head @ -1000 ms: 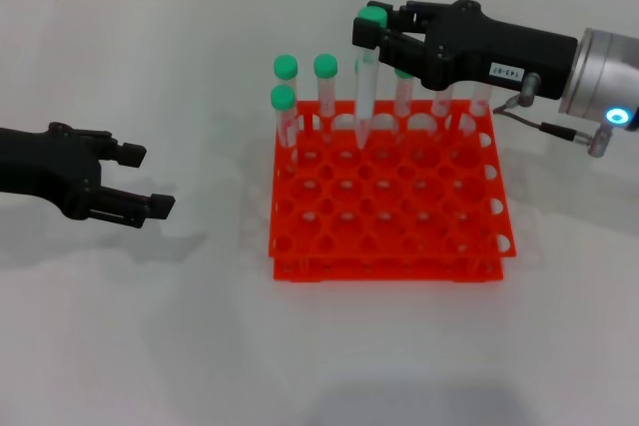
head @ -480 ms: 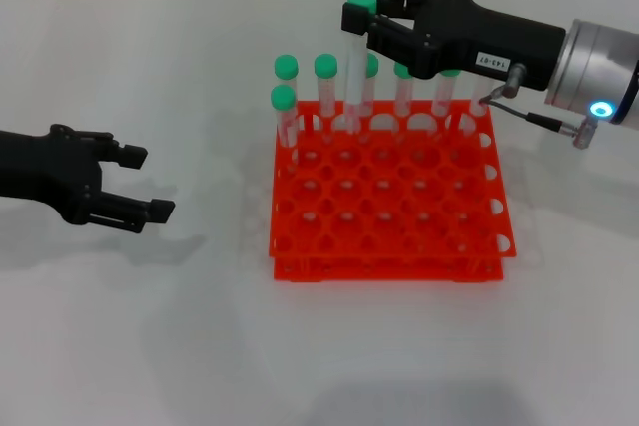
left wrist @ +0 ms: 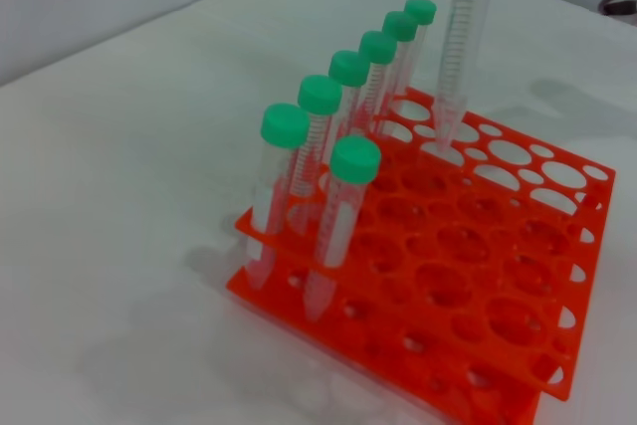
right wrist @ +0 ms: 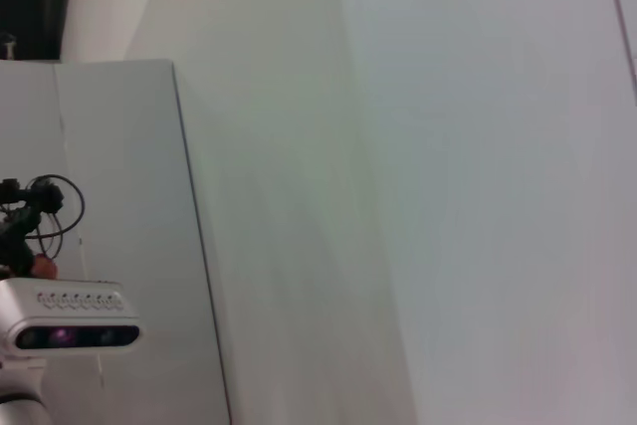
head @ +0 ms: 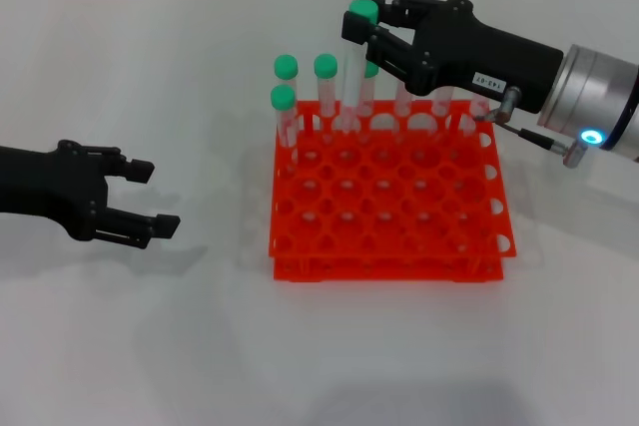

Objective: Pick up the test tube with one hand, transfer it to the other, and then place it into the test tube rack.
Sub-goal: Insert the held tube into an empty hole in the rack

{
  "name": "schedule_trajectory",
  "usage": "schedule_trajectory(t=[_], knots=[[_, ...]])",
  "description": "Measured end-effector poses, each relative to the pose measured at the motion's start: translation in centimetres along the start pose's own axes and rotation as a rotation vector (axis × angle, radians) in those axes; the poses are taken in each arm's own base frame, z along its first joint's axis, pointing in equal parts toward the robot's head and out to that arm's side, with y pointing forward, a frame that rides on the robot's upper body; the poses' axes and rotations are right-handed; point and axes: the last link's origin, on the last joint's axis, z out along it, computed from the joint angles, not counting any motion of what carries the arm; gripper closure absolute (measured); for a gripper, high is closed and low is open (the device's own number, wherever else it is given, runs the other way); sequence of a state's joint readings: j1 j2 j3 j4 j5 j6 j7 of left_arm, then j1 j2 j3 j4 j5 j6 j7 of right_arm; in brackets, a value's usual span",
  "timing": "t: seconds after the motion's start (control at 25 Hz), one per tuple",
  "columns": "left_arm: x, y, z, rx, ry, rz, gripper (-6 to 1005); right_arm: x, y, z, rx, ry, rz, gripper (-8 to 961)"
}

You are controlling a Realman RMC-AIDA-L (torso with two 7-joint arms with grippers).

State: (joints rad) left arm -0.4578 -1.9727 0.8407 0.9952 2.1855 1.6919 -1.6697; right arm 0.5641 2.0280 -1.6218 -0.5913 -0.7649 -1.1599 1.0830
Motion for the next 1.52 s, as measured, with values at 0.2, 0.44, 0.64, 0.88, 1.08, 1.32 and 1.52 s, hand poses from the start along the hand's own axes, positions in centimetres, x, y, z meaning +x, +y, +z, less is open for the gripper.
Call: schedule_trajectory(t=[0.2, 0.44, 0.64, 0.88, 1.08, 1.32, 1.52], knots=[[0.2, 0.0, 0.1, -0.002, 0.005, 0.012, 118, 0.5, -0.2, -0.2, 0.019, 0.015, -0.015, 687], [0.2, -0.1, 0.1, 0.0, 0.006, 0.014, 118, 1.3, -0.4, 0.3, 0.052, 0.05, -0.043, 686], [0.3, -0.1, 0.2, 0.0, 0.009, 0.013, 118, 1.7, -0.3, 0.7, 0.067, 0.066, -0.058, 687], [0.3, -0.1, 0.3, 0.002, 0.012, 0.012, 118, 1.5, -0.1, 1.0, 0.057, 0.057, -0.055, 686], [0.3, 0.0, 0.4, 0.001, 0.015, 0.012, 118, 1.4, 0.1, 1.5, 0.057, 0.039, -0.05, 686], [0.4, 0.0, 0.4, 0.001, 0.016, 0.012, 118, 1.6, -0.1, 1.7, 0.074, 0.051, -0.056, 686], [0.4, 0.0, 0.6, -0.004, 0.017, 0.009, 118, 1.8, -0.1, 1.8, 0.079, 0.068, -0.068, 687]])
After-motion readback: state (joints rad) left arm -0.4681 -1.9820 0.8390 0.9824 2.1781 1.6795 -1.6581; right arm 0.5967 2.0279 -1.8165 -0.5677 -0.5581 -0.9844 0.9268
